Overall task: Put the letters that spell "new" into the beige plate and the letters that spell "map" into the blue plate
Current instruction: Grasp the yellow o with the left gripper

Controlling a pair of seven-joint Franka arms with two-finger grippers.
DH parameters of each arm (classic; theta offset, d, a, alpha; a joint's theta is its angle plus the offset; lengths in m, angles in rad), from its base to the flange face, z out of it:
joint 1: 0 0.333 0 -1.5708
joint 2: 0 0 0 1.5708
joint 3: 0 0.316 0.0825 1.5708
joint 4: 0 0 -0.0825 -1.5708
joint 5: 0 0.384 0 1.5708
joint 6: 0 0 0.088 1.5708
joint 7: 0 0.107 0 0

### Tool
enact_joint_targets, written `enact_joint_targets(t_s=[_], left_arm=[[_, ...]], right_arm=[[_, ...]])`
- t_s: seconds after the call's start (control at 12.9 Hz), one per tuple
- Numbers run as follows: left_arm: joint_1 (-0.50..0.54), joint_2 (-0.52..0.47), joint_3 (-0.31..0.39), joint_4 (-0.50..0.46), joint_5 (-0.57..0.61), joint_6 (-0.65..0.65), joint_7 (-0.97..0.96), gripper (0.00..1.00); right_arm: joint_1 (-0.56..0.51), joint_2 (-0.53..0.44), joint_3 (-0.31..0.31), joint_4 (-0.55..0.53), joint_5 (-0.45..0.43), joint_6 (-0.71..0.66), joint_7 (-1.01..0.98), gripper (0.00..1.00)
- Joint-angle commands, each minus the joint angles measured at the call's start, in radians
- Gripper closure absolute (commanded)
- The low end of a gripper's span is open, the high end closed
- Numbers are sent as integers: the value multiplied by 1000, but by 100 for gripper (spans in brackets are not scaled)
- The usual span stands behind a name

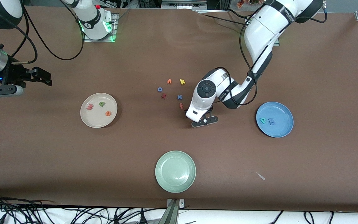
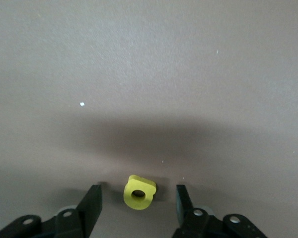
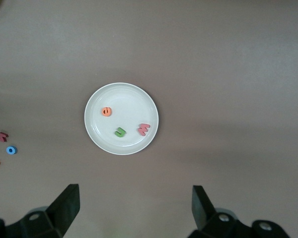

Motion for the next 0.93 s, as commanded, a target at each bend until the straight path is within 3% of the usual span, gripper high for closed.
enact_joint_targets(t_s=[0.0,0.23,0.54,0.85], left_arm=[[-42,25,29,41,22,-24,-41,40],[-45,25,35,41,22,-30,-49,58],[-46,25,40,41,22,-30,-51,68],[-43,23,40,41,22,-30,-51,72]], right_arm=[[-17,-14,13,1,-2,-12,-12,0],[-20,13,13,56,-5,-21,-10,0],[-22,13,12,73,-25,-18,-3,0],[-11,24,15,82,-26,-12,0,0]])
